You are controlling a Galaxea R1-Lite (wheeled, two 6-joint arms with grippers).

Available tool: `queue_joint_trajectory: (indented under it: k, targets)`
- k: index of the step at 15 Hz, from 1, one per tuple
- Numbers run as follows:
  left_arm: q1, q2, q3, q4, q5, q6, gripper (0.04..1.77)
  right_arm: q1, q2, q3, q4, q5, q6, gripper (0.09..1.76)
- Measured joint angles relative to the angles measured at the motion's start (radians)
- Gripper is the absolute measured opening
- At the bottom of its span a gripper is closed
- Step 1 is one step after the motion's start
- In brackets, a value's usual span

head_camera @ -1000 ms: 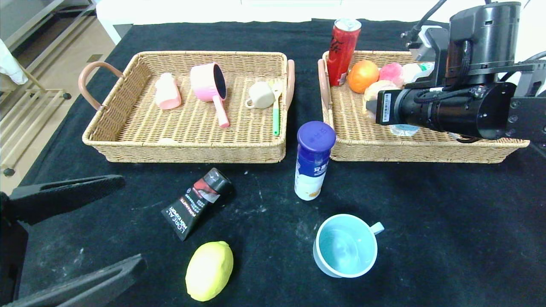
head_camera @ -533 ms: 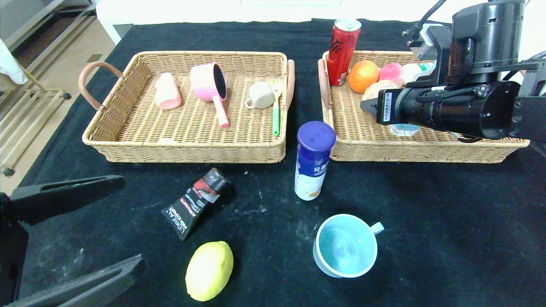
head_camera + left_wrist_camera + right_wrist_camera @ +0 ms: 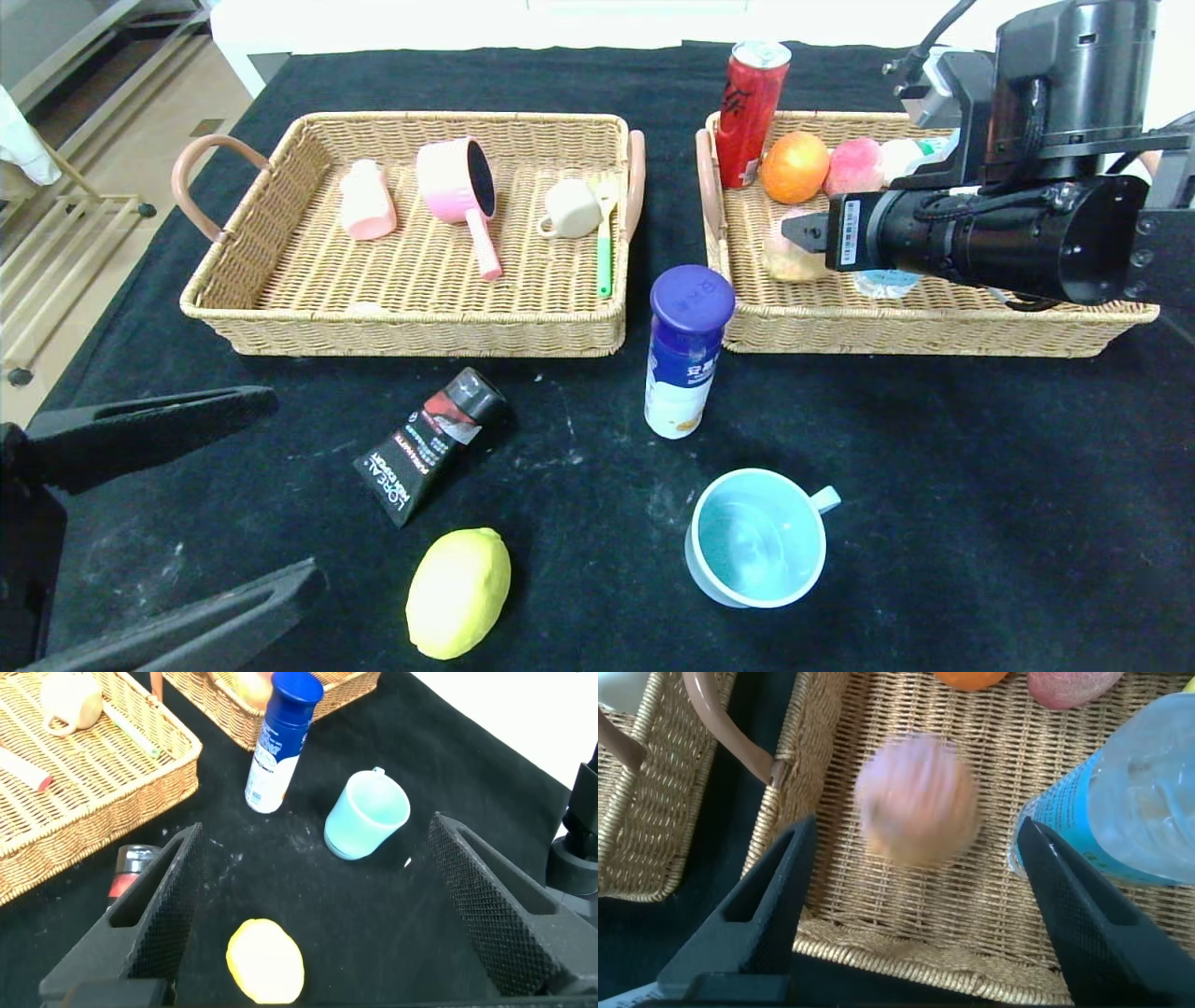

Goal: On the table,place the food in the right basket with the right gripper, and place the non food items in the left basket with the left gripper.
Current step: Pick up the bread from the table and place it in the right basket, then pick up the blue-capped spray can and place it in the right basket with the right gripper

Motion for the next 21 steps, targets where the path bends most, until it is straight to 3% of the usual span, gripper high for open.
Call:
queue_joint_trajectory:
  k: [4,9,11,16,21]
  targets:
    - [0.000,0.001,-0.002,0.000,-0.001,0.000,1.72,0.037,-0.050,0.057,0.009,-0.001,-0.004,1.63]
    - [0.000,0.009,0.000,0.000,0.000,0.000,1.72,0.125,-0.214,0.234,0.047,0.018,-0.022,1.67]
    - [0.000,0.015,0.001,0.000,0.000,0.000,1.72,0.156,-0.294,0.323,0.049,0.075,-0.034,1.68]
    - [0.000,0.023,-0.002,0.000,0.000,-0.001,1.72,0.192,-0.458,0.527,0.040,0.320,-0.090,1.69]
    - [0.000,0.023,-0.003,-0.001,0.001,-0.001,1.72,0.253,-0.439,0.566,-0.055,0.327,-0.134,1.70]
